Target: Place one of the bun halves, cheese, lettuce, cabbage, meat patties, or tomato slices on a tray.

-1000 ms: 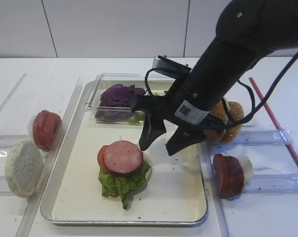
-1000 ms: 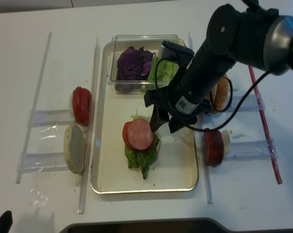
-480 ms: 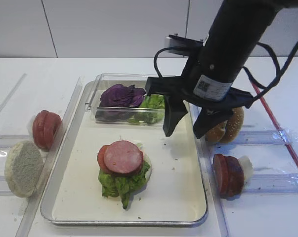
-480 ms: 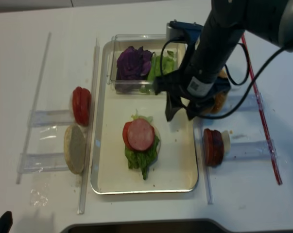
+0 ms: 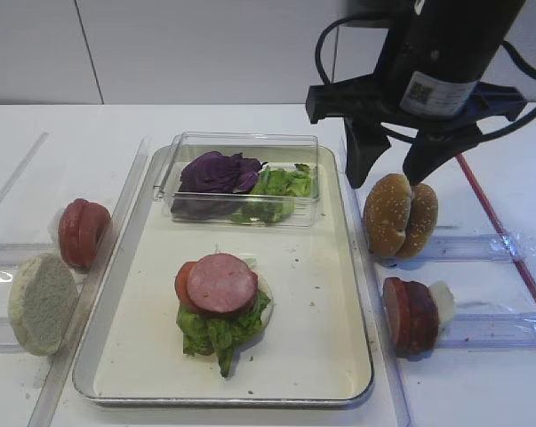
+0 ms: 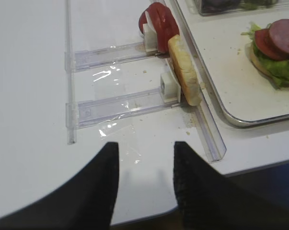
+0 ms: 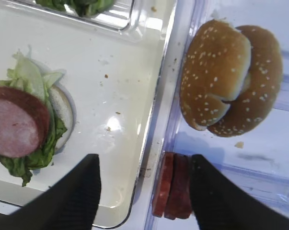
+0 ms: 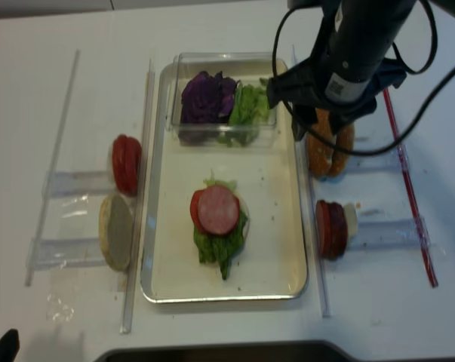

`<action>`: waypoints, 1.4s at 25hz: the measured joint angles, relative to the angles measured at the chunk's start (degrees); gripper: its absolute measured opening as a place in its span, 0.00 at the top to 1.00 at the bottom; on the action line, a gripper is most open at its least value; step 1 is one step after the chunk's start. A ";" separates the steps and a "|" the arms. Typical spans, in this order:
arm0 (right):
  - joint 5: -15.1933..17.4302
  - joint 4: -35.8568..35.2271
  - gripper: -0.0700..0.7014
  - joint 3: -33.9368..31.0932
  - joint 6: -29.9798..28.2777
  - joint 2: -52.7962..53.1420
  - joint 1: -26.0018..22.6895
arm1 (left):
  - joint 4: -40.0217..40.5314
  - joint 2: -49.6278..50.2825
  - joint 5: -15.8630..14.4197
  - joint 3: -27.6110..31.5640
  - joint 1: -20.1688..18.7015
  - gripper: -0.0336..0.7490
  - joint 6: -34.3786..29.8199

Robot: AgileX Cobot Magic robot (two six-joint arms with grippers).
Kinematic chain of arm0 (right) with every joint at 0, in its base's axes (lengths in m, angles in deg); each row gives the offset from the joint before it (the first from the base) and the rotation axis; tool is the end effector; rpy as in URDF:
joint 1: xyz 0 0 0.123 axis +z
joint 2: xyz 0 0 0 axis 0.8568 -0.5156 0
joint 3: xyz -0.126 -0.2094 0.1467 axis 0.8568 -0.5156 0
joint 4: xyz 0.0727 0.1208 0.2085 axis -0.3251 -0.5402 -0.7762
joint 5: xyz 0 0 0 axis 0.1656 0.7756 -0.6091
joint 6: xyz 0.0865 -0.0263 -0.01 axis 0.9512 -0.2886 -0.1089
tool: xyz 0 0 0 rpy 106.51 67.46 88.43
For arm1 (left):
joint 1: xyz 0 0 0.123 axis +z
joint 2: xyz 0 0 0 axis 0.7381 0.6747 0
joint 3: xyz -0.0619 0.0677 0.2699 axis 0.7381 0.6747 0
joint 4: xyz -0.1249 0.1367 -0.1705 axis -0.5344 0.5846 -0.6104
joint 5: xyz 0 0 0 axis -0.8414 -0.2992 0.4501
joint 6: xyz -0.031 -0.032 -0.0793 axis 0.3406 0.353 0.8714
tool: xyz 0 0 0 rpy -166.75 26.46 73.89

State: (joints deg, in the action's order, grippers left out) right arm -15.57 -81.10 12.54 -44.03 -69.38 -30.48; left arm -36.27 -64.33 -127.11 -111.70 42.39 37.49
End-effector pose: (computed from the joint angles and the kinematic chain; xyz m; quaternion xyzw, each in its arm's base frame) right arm 0.2807 0.1626 0.3114 -0.1009 0.9865 0.0919 0.0903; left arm -0.0113 -0.0013 0.2636 0.0746 0.8795 -0.0177 0.4696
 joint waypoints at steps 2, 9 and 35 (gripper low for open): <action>0.14 1.39 0.35 0.00 0.40 0.97 0.00 | 0.00 0.00 0.00 0.00 0.00 0.62 0.00; 0.28 3.75 0.35 0.00 0.48 3.55 -2.85 | 0.00 0.00 0.00 0.00 0.00 0.62 0.00; 0.80 5.47 0.35 -20.64 -14.73 29.93 -18.21 | 0.00 0.00 0.00 0.00 0.00 0.62 0.00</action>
State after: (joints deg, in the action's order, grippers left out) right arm -14.77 -75.63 -8.10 -58.76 -39.45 -48.69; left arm -36.27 -64.33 -127.11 -111.70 42.39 37.49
